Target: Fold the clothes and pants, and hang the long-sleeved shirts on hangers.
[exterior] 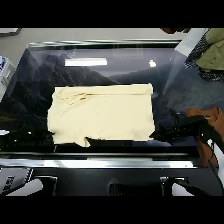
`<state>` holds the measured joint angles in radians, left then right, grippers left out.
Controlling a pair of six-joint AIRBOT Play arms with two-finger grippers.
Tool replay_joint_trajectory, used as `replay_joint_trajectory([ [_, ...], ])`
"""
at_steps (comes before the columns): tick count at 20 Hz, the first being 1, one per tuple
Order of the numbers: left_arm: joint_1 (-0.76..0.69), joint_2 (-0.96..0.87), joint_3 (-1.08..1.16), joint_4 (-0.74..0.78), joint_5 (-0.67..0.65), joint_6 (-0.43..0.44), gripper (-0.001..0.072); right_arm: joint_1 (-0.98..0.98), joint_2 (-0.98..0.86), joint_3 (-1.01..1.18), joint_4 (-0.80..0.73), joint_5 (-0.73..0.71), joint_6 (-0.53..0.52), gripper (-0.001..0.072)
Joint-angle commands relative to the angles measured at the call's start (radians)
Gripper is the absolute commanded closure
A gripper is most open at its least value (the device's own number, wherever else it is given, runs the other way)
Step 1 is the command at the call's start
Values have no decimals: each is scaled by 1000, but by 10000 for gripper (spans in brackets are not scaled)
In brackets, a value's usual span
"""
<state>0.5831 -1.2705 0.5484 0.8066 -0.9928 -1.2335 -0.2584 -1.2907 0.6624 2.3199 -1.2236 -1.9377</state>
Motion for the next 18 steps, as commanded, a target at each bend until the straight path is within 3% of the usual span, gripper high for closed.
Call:
replay_joint_trajectory([
  [1,-10,-12,13,-47,12,8,689,0,19,1,24,5,-3,683],
  [5,-31,-2,119,-82,-45,33,691,0,68,98,60,64,-3,685],
  [10,-154,31,462,-81,-72,-8,692,83,68,460,10,176,66,685],
  [14,-215,76,852,-2,-92,-138,692,113,72,838,-164,193,234,685],
  [18,-225,169,1203,167,-182,-288,692,113,155,1156,-303,76,283,685],
])
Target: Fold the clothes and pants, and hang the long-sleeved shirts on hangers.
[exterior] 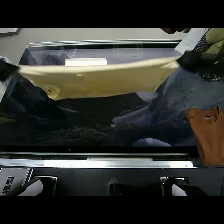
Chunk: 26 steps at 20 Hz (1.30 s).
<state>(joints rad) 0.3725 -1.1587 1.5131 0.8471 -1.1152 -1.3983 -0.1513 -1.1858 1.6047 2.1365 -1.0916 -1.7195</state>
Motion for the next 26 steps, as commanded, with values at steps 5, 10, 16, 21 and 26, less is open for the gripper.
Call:
replay_joint_trajectory([
  [5,-14,291,399,367,-224,-274,692,6,321,267,-204,-65,134,684],
  [10,-14,496,396,582,-261,-335,691,6,495,267,-310,-7,203,684],
  [16,-15,460,325,550,-266,-324,691,6,407,265,-315,-116,291,684],
  [21,-47,224,100,253,-261,-186,691,6,67,253,-242,-419,359,683],
  [26,-181,-177,-27,256,-64,-88,691,6,-277,112,-237,-307,356,683],
])
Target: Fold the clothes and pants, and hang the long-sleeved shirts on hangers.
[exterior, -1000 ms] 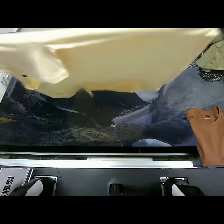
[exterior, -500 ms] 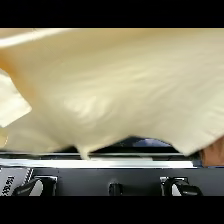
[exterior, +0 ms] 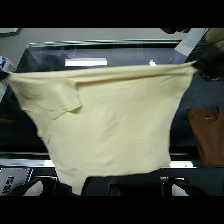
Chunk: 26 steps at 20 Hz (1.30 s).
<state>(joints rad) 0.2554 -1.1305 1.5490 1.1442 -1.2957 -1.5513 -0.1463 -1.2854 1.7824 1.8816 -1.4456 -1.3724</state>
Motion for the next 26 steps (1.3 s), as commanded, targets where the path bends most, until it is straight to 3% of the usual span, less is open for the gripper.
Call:
replay_joint_trajectory([
  [1,-90,-296,-63,-42,182,68,691,1,-238,-79,19,102,9,683],
  [5,-147,-575,12,-42,358,71,691,1,-437,-81,26,343,24,683],
  [9,-151,-689,117,-40,379,108,691,1,-508,-81,23,449,31,683],
  [12,-145,-685,134,-26,322,142,691,1,-507,-81,5,401,31,683],
  [19,-124,-686,143,43,-50,85,691,1,-509,-81,-61,103,51,683],
  [26,-134,-762,142,46,-214,84,690,2,-578,-82,-65,-13,54,683],
])
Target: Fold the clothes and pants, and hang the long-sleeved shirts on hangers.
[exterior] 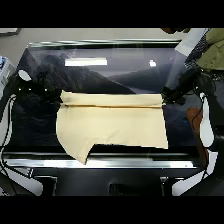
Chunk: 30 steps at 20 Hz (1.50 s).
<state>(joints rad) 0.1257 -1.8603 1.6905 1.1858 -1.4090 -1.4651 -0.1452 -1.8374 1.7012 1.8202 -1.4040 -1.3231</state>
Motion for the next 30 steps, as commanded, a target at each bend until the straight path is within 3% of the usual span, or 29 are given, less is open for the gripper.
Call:
replay_joint_trajectory([
  [1,-9,-43,1,4,-114,-2,691,1,-35,-1,-4,-58,5,683],
  [7,-17,-71,1,4,-118,-31,688,1,-43,-66,-5,-68,4,680],
  [8,-16,-70,2,5,-117,-43,654,1,-44,-69,-16,-74,4,621],
  [9,-11,-68,2,5,-117,-63,530,1,-42,-68,-28,-84,-1,487],
  [10,-4,-61,2,5,-121,-79,306,-1,-35,-68,-48,-101,-18,336],
  [11,6,-49,2,10,-135,-80,190,-2,-18,-68,-90,-119,-42,285],
  [14,47,30,-2,106,-222,-75,179,-11,85,-69,-263,-118,-99,286],
  [17,135,201,-160,112,-201,-87,183,-113,214,-135,-166,-60,-146,287],
  [21,282,547,-691,-43,-98,-87,184,-269,389,-447,83,-2,-231,289],
  [25,311,850,-1128,-179,13,-109,184,-261,517,-657,142,74,-230,291],
  [30,311,1010,-1384,-296,129,-105,184,-261,584,-702,167,70,-230,310],
])
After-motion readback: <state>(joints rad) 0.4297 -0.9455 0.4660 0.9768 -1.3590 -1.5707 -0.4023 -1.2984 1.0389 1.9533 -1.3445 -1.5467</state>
